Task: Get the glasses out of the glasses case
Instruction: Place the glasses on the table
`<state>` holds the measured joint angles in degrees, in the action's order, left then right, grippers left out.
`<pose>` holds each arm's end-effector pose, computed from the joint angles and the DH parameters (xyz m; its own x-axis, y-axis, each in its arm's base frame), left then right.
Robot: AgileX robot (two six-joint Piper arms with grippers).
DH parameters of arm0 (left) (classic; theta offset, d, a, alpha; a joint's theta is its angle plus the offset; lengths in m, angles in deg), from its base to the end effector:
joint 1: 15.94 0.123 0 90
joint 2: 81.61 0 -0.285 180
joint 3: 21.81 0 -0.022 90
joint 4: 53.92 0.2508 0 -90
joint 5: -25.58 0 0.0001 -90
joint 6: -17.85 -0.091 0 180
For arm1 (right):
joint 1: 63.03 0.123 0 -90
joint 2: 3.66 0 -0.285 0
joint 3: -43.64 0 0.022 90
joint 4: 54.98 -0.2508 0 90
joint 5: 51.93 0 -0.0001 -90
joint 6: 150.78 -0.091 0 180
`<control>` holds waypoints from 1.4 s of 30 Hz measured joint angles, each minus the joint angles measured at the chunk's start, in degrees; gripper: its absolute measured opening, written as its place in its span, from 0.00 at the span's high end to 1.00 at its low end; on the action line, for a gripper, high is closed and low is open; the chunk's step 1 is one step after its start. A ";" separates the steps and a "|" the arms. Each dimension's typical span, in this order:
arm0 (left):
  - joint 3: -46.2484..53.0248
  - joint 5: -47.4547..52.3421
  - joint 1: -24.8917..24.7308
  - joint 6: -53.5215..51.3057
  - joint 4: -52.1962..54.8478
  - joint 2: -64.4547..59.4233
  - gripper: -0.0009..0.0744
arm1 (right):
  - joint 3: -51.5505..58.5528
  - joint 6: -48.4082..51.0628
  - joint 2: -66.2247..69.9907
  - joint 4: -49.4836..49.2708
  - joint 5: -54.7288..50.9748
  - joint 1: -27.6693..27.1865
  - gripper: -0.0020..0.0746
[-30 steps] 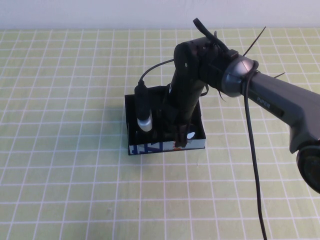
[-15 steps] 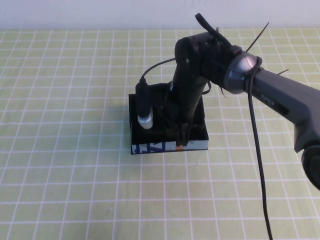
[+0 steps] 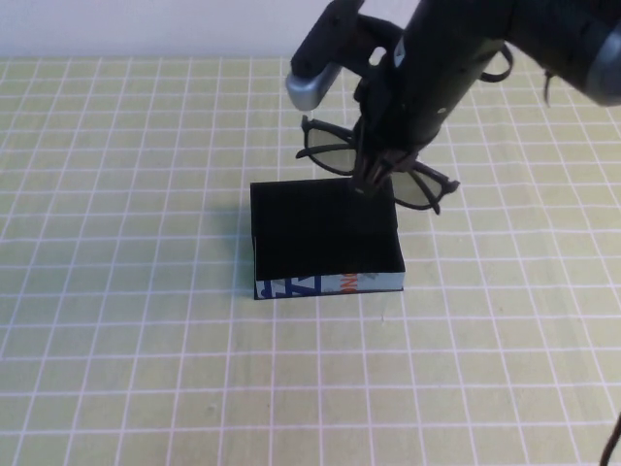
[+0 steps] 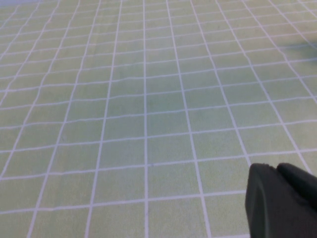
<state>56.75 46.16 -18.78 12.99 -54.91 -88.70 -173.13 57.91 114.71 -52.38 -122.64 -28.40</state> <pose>0.0528 -0.0032 0.1736 -0.2746 0.0823 -0.9580 0.0744 0.9952 0.0642 0.3499 0.2369 0.3516 -0.3618 -0.8487 -0.3858 -0.8389 0.4769 -0.2623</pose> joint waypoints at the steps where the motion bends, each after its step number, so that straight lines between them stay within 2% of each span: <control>1: 0.00 0.00 0.00 0.00 0.00 0.00 0.99 | 2.24 -1.58 -1.59 0.13 0.01 -0.27 0.90; 7: 0.00 0.00 0.00 0.00 0.00 0.00 0.99 | 18.44 -12.57 -13.30 0.86 -0.32 -6.10 0.90; 12: 0.00 0.00 0.00 0.00 0.00 0.00 0.99 | 30.81 -18.77 -19.28 -0.38 0.76 -14.02 0.90; 21: 0.00 0.00 0.00 0.00 0.00 0.00 0.99 | 42.15 -20.25 -16.55 -9.90 15.21 -24.65 0.90; 29: 0.00 0.00 0.00 0.00 0.00 0.00 0.99 | 42.51 -18.22 -8.56 -16.87 20.27 -25.83 0.91; 42: 0.00 0.00 0.00 0.00 0.00 0.00 0.99 | 42.51 -17.62 -4.59 -20.07 25.08 -25.83 0.90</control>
<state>56.75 46.16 -18.78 12.99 -54.91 -88.70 -130.62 40.29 110.12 -72.45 -97.56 -54.22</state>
